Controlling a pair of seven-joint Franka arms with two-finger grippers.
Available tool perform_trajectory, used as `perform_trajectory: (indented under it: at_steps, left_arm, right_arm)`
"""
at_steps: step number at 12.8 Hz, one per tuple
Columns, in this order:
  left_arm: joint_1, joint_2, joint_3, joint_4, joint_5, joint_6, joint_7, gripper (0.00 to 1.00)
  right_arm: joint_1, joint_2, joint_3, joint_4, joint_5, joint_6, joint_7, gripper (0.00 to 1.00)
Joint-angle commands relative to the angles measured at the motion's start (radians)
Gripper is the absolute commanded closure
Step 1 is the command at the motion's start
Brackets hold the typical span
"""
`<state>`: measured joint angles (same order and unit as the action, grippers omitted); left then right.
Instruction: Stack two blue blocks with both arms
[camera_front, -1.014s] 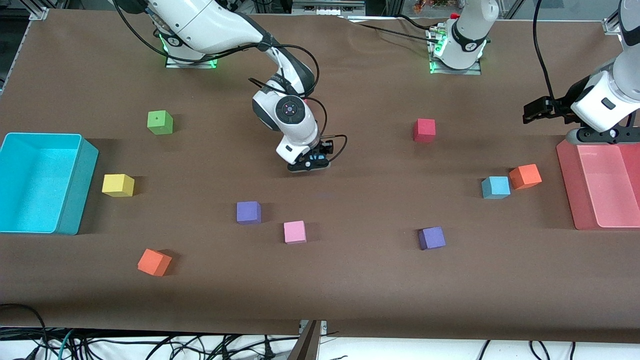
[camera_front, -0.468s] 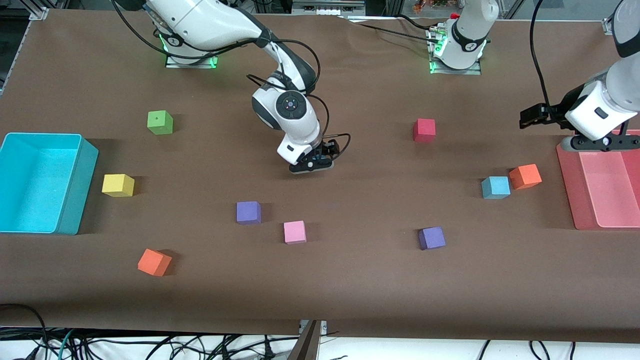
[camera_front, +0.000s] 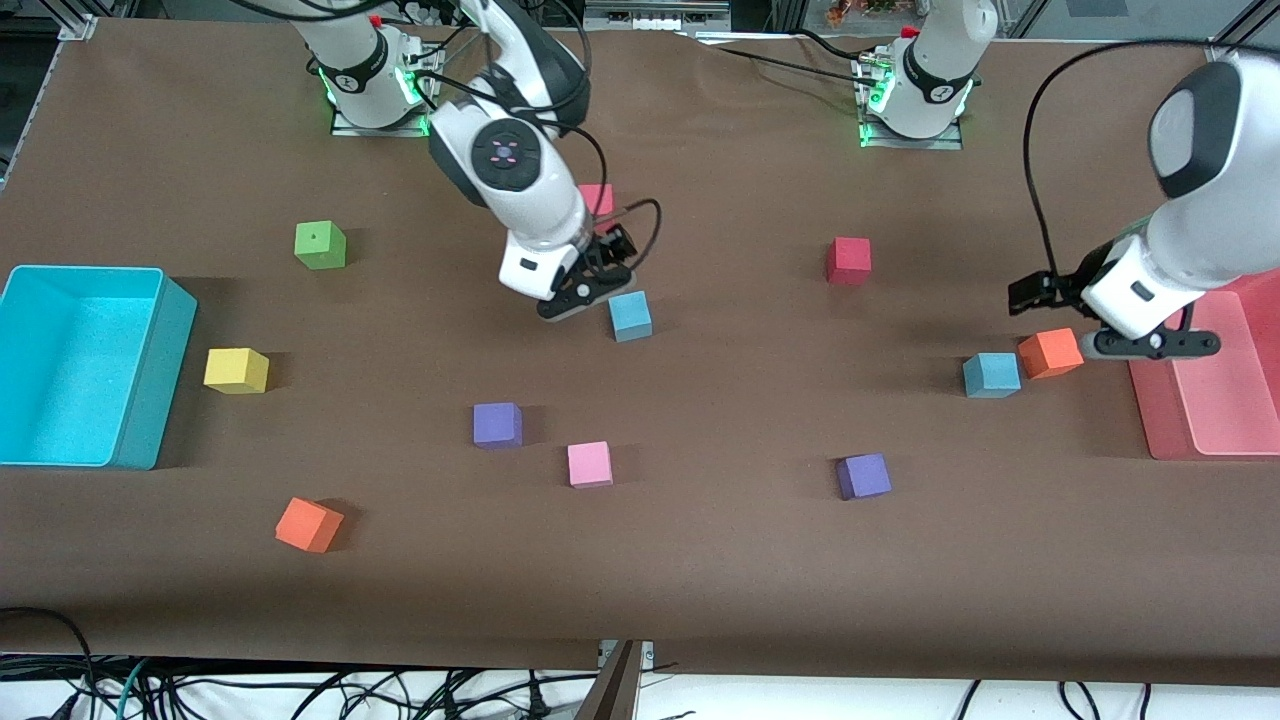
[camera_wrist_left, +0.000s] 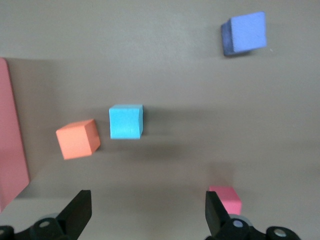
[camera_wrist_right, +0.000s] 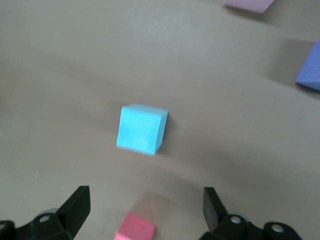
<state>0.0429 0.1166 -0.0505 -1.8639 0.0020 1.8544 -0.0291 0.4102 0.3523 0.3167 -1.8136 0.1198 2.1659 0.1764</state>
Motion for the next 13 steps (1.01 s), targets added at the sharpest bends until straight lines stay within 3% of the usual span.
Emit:
perform_trajectory:
  at_steps: [1, 5, 10, 13]
  left_arm:
    - [0.020, 0.027, -0.002, -0.092, 0.021, 0.148, 0.052, 0.00]
    - [0.066, 0.132, 0.000, -0.191, 0.036, 0.391, 0.124, 0.00]
    - [0.087, 0.256, 0.003, -0.227, 0.038, 0.500, 0.133, 0.00]
    - [0.089, 0.302, 0.003, -0.257, 0.038, 0.540, 0.135, 0.00]
  right_arm:
    - [-0.062, -0.128, 0.004, -0.237, 0.169, 0.136, -0.300, 0.00]
    - [-0.074, -0.142, 0.004, -0.418, 0.609, 0.354, -0.802, 0.00]
    - [-0.070, -0.044, 0.004, -0.437, 1.036, 0.483, -1.387, 0.00]
    - [-0.065, 0.013, 0.004, -0.435, 1.423, 0.496, -1.841, 0.00]
